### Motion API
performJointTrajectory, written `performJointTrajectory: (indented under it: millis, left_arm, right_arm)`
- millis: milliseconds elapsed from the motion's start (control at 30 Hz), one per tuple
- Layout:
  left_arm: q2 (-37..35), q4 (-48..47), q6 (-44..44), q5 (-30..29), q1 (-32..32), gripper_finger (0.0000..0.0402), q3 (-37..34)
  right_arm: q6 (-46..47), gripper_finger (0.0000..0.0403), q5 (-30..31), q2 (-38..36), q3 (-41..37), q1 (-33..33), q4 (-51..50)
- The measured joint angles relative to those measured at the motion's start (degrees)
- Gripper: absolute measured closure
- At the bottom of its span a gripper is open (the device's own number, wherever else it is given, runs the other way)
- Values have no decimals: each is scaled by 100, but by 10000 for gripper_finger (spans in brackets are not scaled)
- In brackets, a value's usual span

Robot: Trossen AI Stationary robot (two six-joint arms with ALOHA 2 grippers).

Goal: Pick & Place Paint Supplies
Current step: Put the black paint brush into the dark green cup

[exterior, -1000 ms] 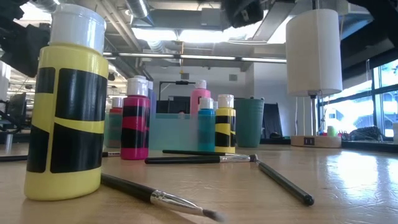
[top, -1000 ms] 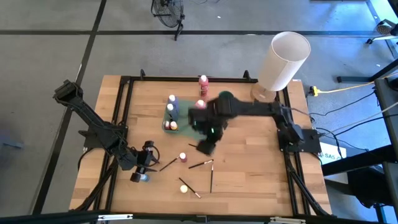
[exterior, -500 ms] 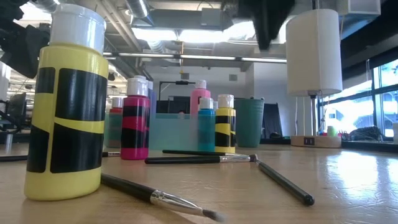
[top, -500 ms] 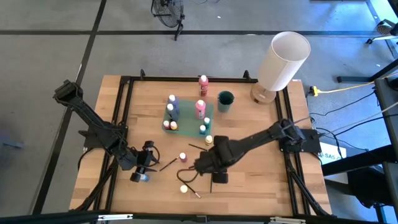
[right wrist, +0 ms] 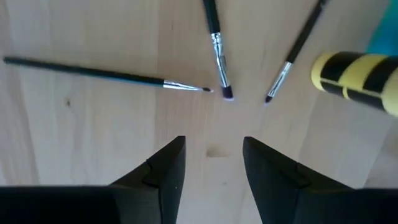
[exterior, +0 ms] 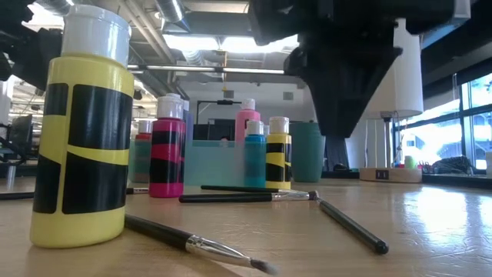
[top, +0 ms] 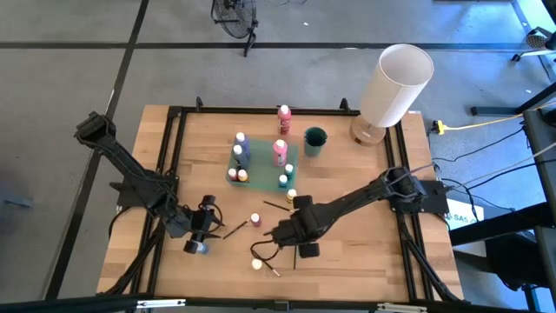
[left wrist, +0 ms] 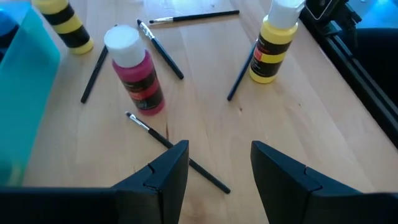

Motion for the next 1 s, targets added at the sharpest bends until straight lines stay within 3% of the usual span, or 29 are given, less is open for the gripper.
performJointTrajectory:
  millis: [300, 1000]
  left_arm:
    - [-2, 139, 6, 127, 0, 233, 2]
    - [-2, 138, -5, 260, 0, 233, 2]
  right_arm:
    - [-652, 244, -43, 0, -338, -276, 1030]
    - [-2113, 284, -44, 0, -462, -347, 1142]
